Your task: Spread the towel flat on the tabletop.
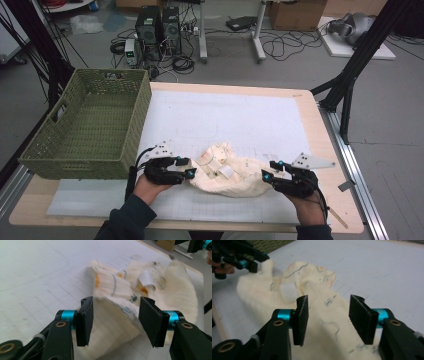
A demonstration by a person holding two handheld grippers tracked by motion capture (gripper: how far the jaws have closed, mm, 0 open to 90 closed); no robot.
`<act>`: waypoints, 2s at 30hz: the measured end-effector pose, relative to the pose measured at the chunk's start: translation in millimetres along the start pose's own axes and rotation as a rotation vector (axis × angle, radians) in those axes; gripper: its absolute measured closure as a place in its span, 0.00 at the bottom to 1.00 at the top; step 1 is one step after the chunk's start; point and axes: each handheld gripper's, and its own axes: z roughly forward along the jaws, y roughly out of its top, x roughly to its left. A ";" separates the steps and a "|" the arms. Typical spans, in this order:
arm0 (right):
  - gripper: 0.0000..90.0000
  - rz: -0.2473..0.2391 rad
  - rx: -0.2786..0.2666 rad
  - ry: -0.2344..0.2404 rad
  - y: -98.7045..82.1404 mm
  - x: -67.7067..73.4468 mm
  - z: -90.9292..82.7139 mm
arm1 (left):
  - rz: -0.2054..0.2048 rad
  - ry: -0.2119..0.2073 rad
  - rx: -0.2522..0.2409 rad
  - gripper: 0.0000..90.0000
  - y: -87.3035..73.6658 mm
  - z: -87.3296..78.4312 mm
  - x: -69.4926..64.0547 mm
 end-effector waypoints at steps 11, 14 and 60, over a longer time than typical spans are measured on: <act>0.47 -0.069 0.193 0.053 28.9 -4.2 101.4 | -0.011 0.100 -0.113 0.47 8.3 -22.8 10.0; 0.63 -0.090 0.311 0.112 23.8 -1.8 122.6 | -0.008 0.101 -0.105 0.47 7.4 -22.1 11.5; 0.60 -0.018 0.066 -0.220 5.3 -32.8 47.2 | 0.038 0.263 0.173 0.96 12.8 24.9 29.1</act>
